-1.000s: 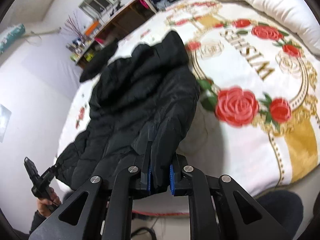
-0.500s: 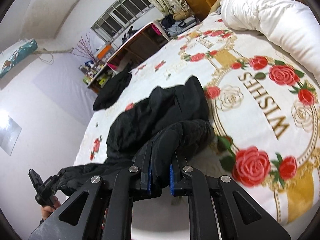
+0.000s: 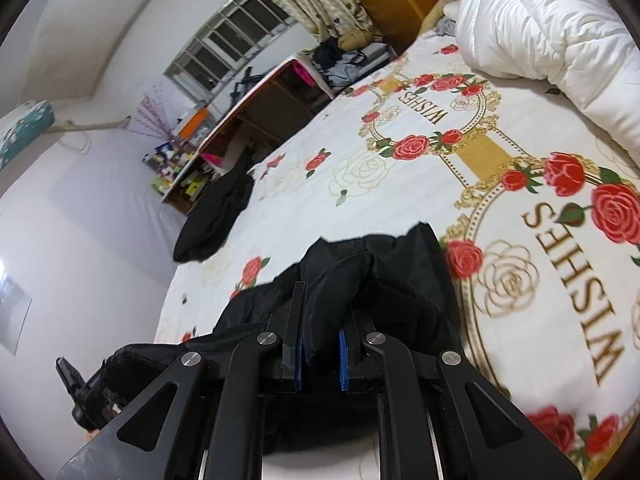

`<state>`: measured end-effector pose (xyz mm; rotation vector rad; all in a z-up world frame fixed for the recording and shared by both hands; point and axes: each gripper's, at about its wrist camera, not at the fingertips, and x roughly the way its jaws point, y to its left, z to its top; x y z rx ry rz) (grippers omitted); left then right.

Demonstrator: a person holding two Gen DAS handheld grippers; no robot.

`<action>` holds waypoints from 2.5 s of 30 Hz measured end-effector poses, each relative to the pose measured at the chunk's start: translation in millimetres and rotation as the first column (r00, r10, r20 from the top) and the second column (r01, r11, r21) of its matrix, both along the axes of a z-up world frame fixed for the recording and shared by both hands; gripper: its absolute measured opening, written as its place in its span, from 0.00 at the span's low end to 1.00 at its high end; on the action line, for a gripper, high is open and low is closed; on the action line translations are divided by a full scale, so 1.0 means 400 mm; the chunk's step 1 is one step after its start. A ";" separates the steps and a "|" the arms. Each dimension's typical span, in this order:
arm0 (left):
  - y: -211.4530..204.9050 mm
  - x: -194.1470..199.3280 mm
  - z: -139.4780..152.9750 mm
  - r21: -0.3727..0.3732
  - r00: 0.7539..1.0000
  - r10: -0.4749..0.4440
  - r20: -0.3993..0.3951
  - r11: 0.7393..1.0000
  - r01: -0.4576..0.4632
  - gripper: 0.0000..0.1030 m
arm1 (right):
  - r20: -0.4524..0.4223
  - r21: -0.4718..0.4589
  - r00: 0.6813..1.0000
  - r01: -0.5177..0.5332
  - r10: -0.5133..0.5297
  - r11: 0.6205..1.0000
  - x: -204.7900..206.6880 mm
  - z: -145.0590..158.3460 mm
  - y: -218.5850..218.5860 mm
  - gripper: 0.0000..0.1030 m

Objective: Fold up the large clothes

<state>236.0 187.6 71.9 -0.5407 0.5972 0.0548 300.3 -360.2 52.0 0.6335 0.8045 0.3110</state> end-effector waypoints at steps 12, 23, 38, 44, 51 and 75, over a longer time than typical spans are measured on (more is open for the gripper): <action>0.003 0.325 -0.090 0.107 0.996 -0.005 -0.090 0.994 0.015 0.00 | -0.198 -0.001 0.975 0.100 -0.098 0.995 0.299 -0.188 0.036 0.12; -0.082 0.281 -0.072 0.108 0.994 -0.112 -0.017 0.988 0.113 0.40 | -0.316 -0.058 0.944 0.085 -0.099 0.995 0.415 -0.319 0.065 0.13; -0.430 0.389 -0.273 0.230 0.925 -0.329 -0.191 0.901 0.368 0.58 | 0.114 -0.329 0.993 0.057 -0.021 0.943 0.135 -0.055 0.162 0.50; -0.437 0.432 -0.303 0.259 0.919 -0.315 -0.236 0.891 0.372 0.58 | 0.269 -0.421 0.947 0.280 -0.176 0.863 -0.005 -0.066 0.203 0.60; -0.441 0.457 -0.316 0.269 0.916 -0.307 -0.258 0.888 0.374 0.58 | 0.212 -0.563 0.952 -0.066 0.221 0.824 0.065 -0.137 0.392 0.60; -0.331 0.461 -0.412 0.319 0.892 -0.221 -0.395 0.877 0.359 0.56 | -0.213 -0.592 0.965 -0.251 0.151 0.766 0.368 -0.374 0.431 0.60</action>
